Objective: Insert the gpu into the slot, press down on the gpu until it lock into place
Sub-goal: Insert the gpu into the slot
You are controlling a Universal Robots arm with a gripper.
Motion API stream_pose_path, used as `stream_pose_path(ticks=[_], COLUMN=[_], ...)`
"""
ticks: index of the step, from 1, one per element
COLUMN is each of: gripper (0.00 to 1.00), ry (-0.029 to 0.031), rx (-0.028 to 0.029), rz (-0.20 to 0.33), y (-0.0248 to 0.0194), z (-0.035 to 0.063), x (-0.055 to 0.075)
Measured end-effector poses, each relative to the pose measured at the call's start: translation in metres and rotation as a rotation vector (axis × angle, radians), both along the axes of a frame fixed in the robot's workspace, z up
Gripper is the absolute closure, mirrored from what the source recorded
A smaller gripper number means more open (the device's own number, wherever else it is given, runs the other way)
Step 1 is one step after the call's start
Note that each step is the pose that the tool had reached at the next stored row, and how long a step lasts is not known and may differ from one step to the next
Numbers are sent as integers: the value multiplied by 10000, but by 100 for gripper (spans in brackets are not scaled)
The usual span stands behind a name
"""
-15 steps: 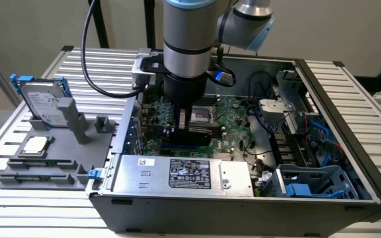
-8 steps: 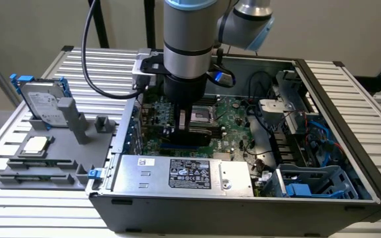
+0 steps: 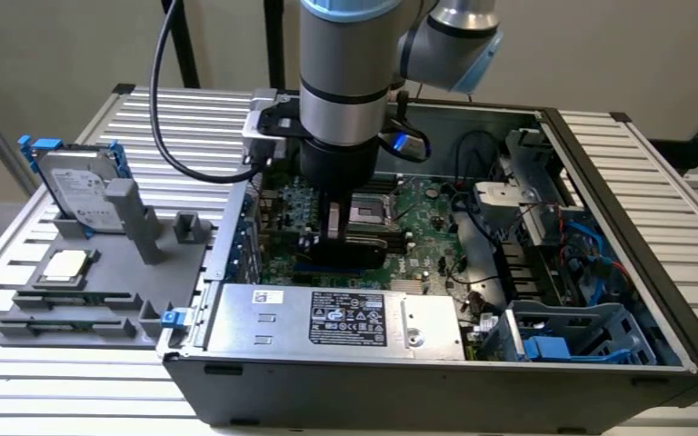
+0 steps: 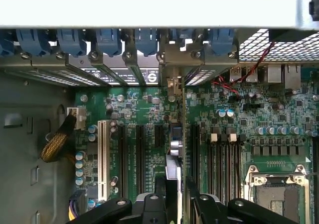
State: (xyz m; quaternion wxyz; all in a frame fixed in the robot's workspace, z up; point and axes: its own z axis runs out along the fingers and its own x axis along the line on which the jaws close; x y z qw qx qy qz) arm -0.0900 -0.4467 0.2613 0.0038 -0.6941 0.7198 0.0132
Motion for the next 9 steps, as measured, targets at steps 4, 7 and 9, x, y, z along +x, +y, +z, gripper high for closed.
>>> stream_pose_path(ticks=[4,7,9], gripper=[74,74,74], ry=[28,58,70], rx=[-1,4,6], rz=[1,0,0], y=[0,0,1], z=[-11,-13,-10], x=[0,0,1])
